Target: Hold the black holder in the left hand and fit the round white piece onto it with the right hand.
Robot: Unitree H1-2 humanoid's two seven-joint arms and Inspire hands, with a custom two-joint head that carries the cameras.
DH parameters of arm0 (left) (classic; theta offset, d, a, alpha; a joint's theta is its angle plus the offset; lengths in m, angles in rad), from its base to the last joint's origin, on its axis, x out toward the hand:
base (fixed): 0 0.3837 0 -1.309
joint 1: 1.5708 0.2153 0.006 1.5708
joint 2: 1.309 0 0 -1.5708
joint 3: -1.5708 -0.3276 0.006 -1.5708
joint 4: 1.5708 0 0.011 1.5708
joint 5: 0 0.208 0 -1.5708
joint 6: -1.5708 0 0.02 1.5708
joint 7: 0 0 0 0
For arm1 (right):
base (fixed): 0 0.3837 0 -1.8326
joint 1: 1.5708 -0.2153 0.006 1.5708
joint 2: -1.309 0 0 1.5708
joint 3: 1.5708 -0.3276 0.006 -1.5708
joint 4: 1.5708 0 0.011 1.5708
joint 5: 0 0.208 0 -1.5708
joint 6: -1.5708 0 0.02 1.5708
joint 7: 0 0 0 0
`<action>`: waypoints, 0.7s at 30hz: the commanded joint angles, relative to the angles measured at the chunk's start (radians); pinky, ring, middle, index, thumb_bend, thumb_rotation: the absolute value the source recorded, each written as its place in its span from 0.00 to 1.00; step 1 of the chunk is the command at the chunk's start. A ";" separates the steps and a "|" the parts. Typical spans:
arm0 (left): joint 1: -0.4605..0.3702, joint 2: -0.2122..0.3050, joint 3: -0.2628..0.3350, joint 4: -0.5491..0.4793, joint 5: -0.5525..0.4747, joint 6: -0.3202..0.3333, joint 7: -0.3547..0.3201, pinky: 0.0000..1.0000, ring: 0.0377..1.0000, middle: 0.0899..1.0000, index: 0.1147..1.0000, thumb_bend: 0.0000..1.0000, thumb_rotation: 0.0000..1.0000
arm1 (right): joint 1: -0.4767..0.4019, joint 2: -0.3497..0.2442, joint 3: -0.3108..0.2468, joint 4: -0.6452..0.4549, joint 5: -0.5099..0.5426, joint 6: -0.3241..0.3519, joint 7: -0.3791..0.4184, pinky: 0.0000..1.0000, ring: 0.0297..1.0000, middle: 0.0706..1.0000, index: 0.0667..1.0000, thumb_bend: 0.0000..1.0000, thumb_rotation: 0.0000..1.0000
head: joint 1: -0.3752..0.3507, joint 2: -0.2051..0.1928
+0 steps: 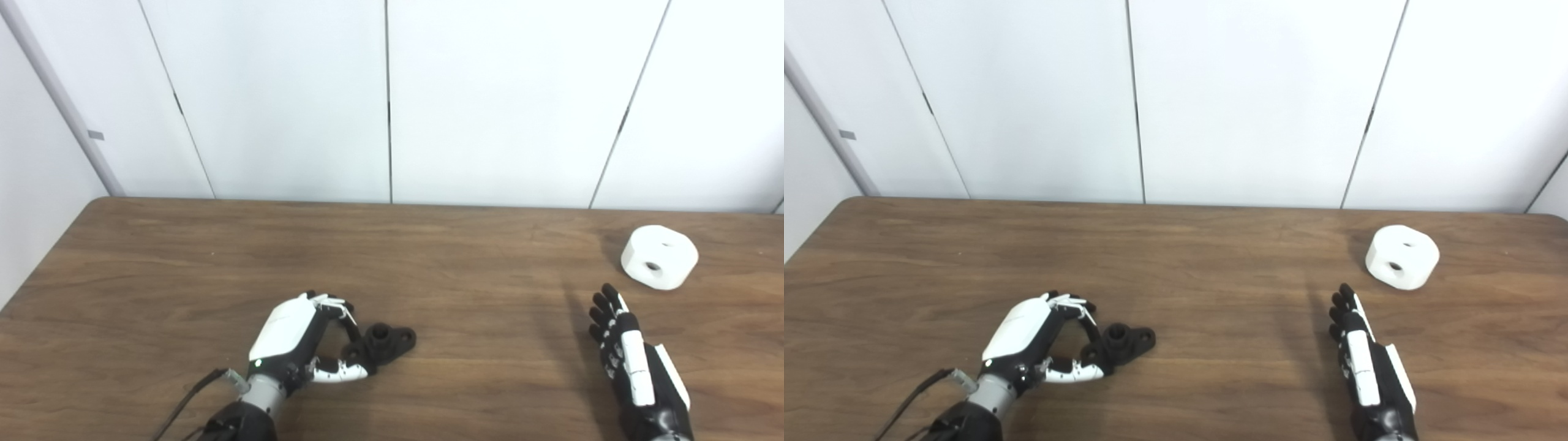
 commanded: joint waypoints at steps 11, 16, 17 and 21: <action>0.068 -0.048 -0.047 -0.033 0.089 -0.089 0.014 0.98 0.88 0.77 0.42 0.52 0.04 | 0.006 -0.013 -0.010 -0.081 -0.015 0.026 -0.014 1.00 0.96 0.97 1.00 0.58 1.00 | -0.023 0.028; 0.086 -0.061 -0.051 -0.019 0.100 -0.121 0.038 0.96 0.87 0.75 0.42 0.52 0.05 | 0.013 -0.020 -0.016 -0.101 -0.007 0.047 -0.010 1.00 0.96 0.97 1.00 0.57 1.00 | -0.039 0.040; 0.089 -0.064 -0.052 -0.017 0.104 -0.124 0.040 0.96 0.87 0.75 0.42 0.52 0.05 | 0.014 -0.022 -0.017 -0.105 -0.010 0.048 -0.011 1.00 0.96 0.97 1.00 0.57 1.00 | -0.044 0.043; 0.097 -0.070 -0.050 -0.004 0.114 -0.144 0.056 0.95 0.86 0.75 0.42 0.52 0.05 | 0.012 -0.033 -0.023 -0.113 -0.031 0.053 -0.017 1.00 0.96 0.97 1.00 0.54 0.98 | -0.052 0.050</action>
